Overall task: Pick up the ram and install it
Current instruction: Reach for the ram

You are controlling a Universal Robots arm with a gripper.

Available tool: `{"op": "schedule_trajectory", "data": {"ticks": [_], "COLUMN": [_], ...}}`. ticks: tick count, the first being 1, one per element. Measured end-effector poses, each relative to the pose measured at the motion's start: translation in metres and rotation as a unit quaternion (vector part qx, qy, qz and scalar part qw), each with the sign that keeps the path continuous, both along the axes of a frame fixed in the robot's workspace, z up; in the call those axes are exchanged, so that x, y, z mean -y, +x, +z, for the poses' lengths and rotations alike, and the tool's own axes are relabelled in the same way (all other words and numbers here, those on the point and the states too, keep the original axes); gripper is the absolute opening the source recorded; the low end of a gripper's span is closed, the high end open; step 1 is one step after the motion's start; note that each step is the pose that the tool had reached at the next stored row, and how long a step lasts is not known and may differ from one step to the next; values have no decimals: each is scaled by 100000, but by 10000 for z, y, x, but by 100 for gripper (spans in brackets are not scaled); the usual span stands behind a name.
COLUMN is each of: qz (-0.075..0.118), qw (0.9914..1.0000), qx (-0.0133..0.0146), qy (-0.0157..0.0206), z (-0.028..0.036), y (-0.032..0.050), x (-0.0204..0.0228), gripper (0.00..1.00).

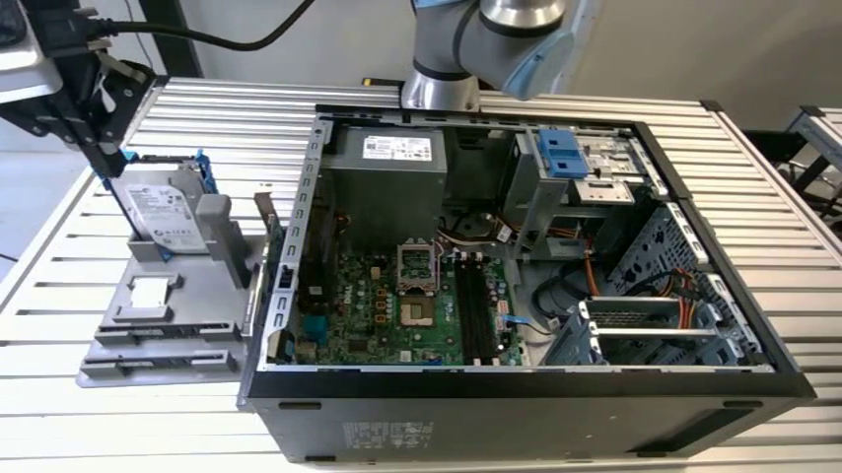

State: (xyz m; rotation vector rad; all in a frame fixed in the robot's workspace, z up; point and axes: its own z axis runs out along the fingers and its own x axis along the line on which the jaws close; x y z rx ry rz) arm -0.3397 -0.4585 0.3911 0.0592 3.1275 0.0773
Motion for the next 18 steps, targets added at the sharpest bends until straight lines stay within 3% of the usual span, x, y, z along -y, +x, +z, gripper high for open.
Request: {"op": "schedule_trajectory", "data": {"ticks": [4,12,18], "qz": [-4,-3,0], "qw": [100000,100000,100000], "qx": [3,3,1], "qy": [2,2,1], "z": [-2,-5,-8], "y": [-1,-1,-1], "x": [118,316,506], "gripper": [0,0,0]}}
